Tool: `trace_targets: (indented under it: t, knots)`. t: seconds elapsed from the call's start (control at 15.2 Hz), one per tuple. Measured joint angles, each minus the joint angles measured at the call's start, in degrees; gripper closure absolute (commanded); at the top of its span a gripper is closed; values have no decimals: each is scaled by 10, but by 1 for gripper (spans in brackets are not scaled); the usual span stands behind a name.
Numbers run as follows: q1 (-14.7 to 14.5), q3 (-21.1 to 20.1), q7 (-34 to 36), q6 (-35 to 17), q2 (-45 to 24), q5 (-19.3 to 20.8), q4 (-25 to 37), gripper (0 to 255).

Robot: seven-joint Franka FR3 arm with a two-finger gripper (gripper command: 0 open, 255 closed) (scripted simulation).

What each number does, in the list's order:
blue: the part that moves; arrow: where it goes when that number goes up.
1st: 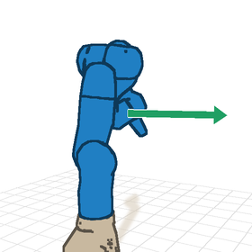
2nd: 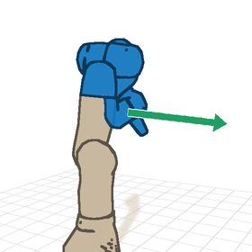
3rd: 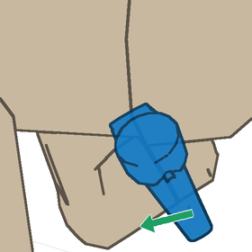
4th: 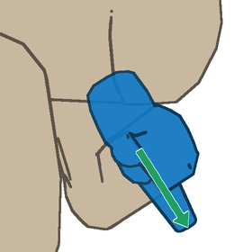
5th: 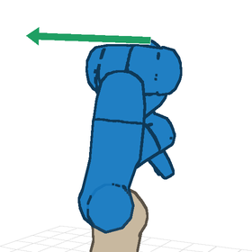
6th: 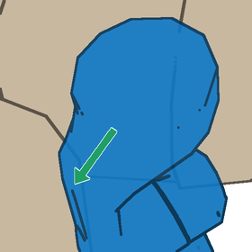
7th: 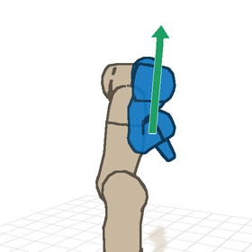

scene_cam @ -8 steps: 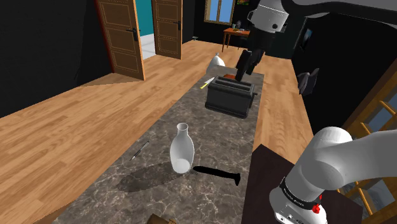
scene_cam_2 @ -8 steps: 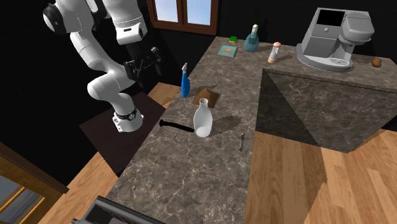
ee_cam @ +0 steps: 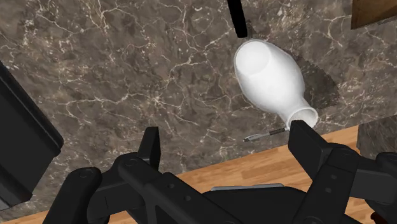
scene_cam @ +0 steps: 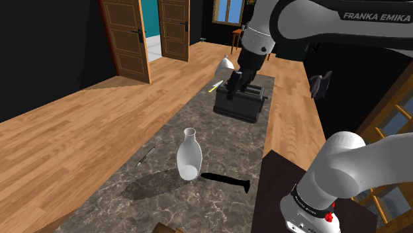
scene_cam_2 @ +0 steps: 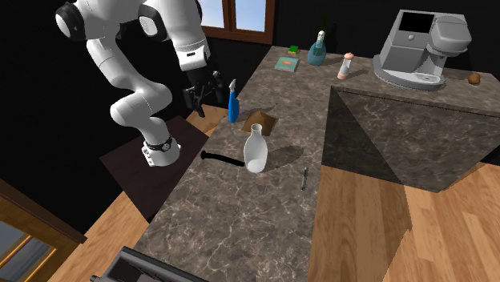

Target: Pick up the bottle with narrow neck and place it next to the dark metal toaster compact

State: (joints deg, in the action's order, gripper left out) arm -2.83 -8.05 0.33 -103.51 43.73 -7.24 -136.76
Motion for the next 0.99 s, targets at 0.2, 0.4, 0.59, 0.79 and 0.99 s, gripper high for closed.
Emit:
trace_targets:
  t: [0.2,0.4,0.59,0.79,0.99]
  knots:
    - [-8,-32,27,-50,-21,-13,-21,0]
    - [-14,-65,53,-108,-52,-24,-39,0]
    - [-17,-98,81,-160,-92,-29,-43,0]
    - [-17,-136,115,-217,-141,-29,-44,0]
    - [-15,-169,147,-265,-179,-23,-46,0]
